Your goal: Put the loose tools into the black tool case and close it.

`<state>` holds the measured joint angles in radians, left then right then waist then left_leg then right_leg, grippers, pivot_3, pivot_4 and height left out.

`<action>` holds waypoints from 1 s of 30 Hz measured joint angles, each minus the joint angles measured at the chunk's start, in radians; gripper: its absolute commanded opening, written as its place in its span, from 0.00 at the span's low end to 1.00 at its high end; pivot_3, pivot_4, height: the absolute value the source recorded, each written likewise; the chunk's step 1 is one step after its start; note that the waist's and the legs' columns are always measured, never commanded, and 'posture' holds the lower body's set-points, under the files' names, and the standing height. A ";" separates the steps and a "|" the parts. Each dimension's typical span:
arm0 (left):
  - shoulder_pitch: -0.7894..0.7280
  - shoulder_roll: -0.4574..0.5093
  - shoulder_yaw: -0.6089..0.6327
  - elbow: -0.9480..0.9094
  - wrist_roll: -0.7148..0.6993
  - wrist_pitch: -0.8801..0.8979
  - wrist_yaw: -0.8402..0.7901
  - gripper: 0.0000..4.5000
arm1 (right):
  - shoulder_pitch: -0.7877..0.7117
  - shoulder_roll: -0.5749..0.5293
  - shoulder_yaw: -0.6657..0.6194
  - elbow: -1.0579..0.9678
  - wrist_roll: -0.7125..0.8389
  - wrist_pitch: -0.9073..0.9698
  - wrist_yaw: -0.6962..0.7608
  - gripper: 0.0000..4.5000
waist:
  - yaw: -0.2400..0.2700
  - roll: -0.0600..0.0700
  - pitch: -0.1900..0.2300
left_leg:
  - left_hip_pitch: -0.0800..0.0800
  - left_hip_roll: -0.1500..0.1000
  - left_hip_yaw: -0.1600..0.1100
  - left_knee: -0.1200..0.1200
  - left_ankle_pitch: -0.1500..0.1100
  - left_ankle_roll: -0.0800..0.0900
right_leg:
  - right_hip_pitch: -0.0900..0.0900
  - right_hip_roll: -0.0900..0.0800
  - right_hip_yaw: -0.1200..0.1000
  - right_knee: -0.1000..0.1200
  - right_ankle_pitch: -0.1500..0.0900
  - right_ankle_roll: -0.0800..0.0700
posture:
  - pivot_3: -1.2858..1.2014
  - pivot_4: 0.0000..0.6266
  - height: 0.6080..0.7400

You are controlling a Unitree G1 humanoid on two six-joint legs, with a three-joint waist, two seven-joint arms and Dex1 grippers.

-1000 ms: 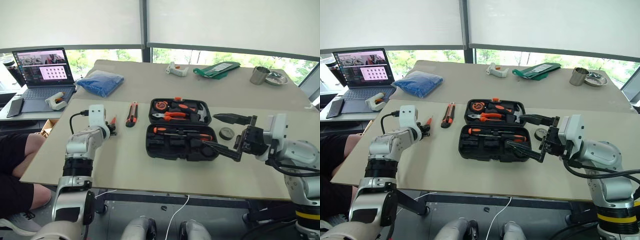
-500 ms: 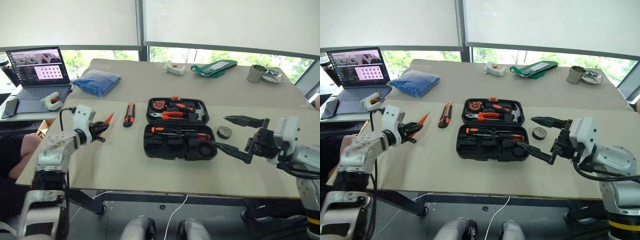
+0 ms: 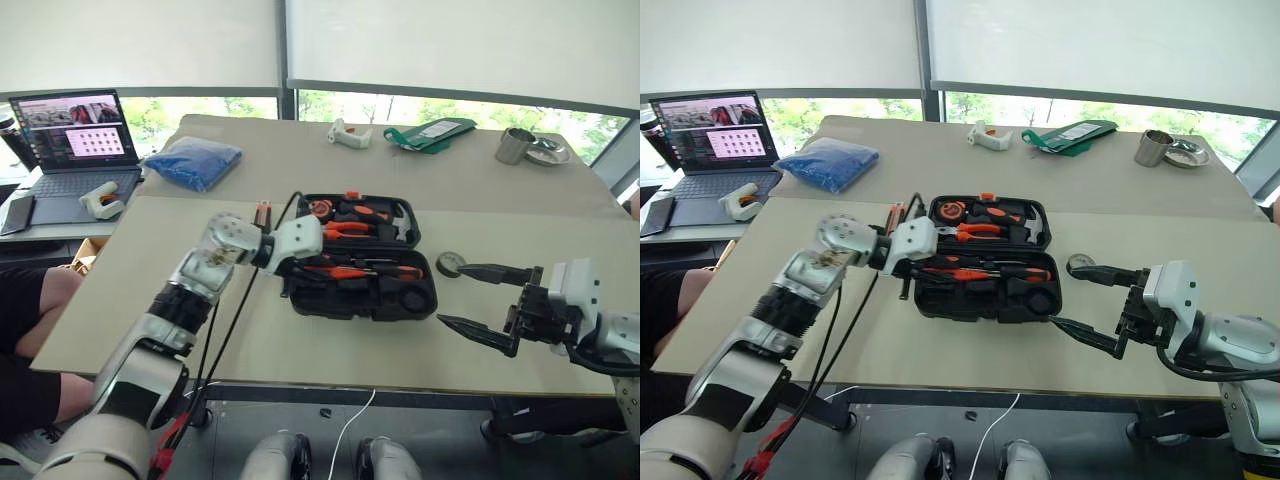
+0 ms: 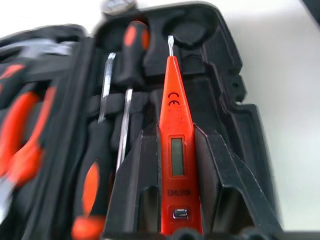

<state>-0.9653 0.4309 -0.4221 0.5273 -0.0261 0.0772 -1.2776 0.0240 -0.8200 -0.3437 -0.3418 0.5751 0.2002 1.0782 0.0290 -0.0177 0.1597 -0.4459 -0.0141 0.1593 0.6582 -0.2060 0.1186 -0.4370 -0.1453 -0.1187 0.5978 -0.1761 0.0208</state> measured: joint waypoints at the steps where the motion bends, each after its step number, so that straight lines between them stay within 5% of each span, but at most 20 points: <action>1: -0.014 -0.011 -0.006 0.028 0.015 0.000 0.004 0.11 | 0.007 0.000 -0.002 -0.007 0.000 0.003 -0.003 1.00 | 0.001 0.000 0.000 | -0.001 0.001 -0.001 0.003 -0.001 0.002 | 0.000 0.001 -0.002 0.001 0.000 0.000 | 0.52 0.24 1.00; 27: -0.129 -0.109 -0.044 0.277 0.216 -0.075 0.061 0.11 | 0.039 0.018 -0.019 -0.098 0.003 0.029 -0.059 1.00 | 0.009 0.000 0.000 | 0.000 0.001 -0.007 0.013 -0.006 0.009 | 0.004 0.000 -0.005 0.001 -0.003 0.008 | 0.52 0.24 1.00; 30: -0.133 -0.124 -0.034 0.289 0.217 -0.054 0.063 0.38 | 0.022 0.022 -0.006 -0.097 0.003 0.030 -0.060 1.00 | 0.012 0.001 0.000 | 0.000 0.001 -0.010 0.017 -0.007 0.012 | 0.006 0.000 -0.007 0.001 -0.004 0.009 | 0.52 0.24 1.00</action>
<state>-1.0979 0.3069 -0.4556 0.8161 0.1908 0.0236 -1.2145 0.0459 -0.7976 -0.3495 -0.4390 0.5785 0.2298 1.0187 0.0407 -0.0172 0.1596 -0.4461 -0.0128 0.1495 0.6754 -0.2133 0.1301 -0.4306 -0.1450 -0.1262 0.5986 -0.1797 0.0301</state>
